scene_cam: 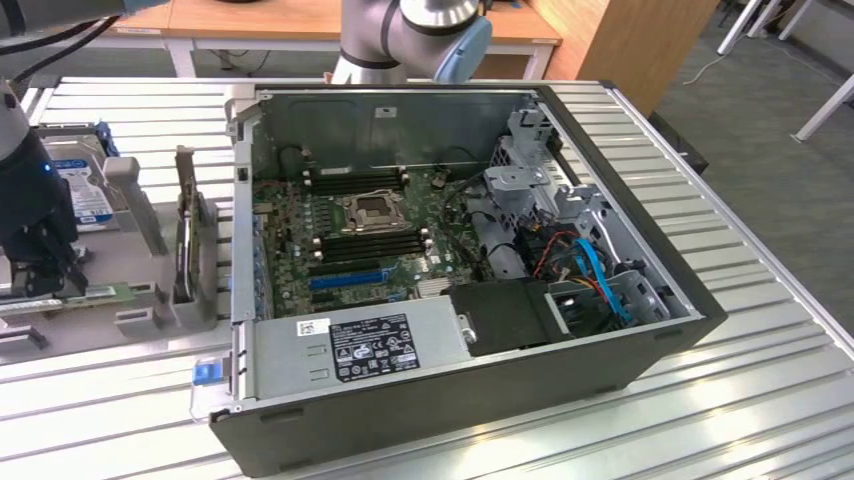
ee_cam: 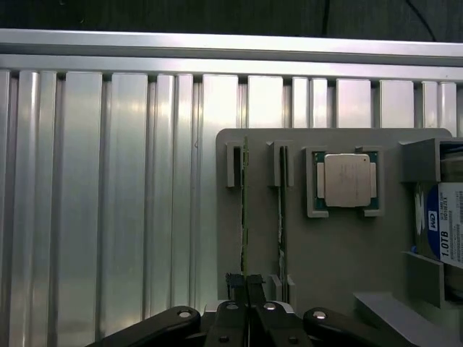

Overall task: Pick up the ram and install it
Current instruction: 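Pick up the ram and move it above insertion slot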

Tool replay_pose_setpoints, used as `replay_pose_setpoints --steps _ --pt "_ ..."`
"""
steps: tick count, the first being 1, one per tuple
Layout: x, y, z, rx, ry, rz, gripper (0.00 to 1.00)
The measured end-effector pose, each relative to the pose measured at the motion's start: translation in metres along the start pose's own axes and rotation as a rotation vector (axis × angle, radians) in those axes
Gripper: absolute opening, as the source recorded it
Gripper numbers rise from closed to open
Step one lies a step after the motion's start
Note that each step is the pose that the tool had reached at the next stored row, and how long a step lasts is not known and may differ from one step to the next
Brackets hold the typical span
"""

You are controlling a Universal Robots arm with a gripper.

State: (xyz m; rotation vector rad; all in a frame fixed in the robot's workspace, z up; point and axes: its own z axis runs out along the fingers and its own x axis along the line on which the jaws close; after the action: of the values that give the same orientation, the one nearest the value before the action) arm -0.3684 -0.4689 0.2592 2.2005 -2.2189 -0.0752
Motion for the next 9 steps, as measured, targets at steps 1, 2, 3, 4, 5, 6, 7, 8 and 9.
replay_pose_setpoints --steps 1,2,3,4,5,6,7,8,9 --pt "0.000 0.0001 -0.0017 0.0000 0.0000 0.000 0.12" --pt "0.000 0.0002 -0.0033 -0.0001 0.0001 0.000 0.12" --pt "0.000 0.0002 -0.0047 -0.0001 0.0001 0.000 0.12" --pt "0.000 0.0003 -0.0061 -0.0001 0.0001 0.000 0.12" --pt "0.000 0.0003 -0.0076 -0.0001 0.0001 0.000 0.12" --pt "0.000 0.0004 -0.0092 0.0000 0.0000 0.000 0.12" --pt "0.000 0.0005 -0.0107 0.0000 0.0000 0.000 0.12" --pt "0.000 0.0006 -0.0121 0.0000 0.0000 0.000 0.12" --pt "0.000 0.0006 -0.0136 0.0000 0.0001 0.000 0.12"
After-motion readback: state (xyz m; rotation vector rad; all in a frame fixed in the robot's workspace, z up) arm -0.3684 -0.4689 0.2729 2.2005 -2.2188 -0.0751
